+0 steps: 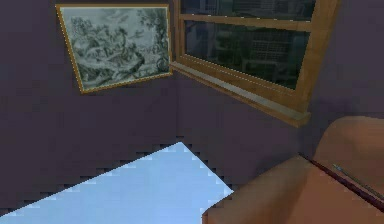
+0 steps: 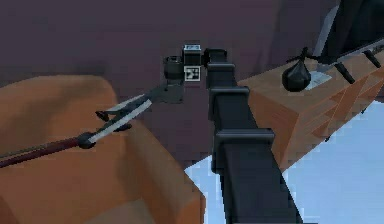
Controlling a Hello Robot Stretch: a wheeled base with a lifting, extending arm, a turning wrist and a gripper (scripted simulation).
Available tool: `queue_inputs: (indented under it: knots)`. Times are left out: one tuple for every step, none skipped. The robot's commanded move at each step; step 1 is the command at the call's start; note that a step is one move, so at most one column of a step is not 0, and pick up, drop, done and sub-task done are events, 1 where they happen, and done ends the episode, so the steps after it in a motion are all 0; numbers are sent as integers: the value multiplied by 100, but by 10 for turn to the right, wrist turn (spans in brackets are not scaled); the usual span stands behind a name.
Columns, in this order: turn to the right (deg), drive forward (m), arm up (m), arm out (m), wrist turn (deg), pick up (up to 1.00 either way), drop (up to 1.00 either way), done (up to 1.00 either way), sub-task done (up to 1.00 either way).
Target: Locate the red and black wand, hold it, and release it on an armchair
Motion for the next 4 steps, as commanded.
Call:
queue_inputs:
  knots:
    - [0, 0, -38, 0, 0, 0, 0, 0, 0]
    - [0, 0, -50, 0, 0, 0, 0, 0, 0]
    - [0, 0, 0, 0, 0, 0, 100, 0, 0]
    - [0, 0, 0, -10, 0, 0, 0, 0, 0]
